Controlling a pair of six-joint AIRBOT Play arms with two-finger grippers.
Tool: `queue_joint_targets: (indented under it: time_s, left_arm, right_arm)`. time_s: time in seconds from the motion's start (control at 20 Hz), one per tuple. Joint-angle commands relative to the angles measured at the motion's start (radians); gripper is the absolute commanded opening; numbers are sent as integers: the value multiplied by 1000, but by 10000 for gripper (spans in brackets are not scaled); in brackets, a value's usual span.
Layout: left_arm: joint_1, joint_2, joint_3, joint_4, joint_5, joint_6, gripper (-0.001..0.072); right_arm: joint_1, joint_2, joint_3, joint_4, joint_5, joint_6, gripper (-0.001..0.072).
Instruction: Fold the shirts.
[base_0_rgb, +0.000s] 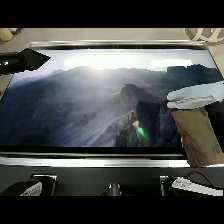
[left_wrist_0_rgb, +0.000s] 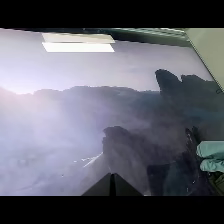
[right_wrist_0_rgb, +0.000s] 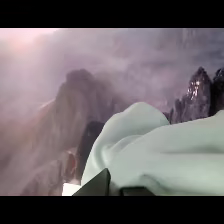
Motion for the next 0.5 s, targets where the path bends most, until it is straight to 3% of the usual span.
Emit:
queue_joint_targets:
  time_s: [0.0,0.3,0.45]
  left_arm:
    - [1,-1,0,0,0,3,33]
    - [0,0,0,0,0,27,32]
    - [1,-1,0,0,0,28,33]
  right_arm:
    - [-15,5,1,-146,58,-21,18]
    - [-14,34,1,-476,51,40,18]
    - [-14,34,1,-427,-16,66,18]
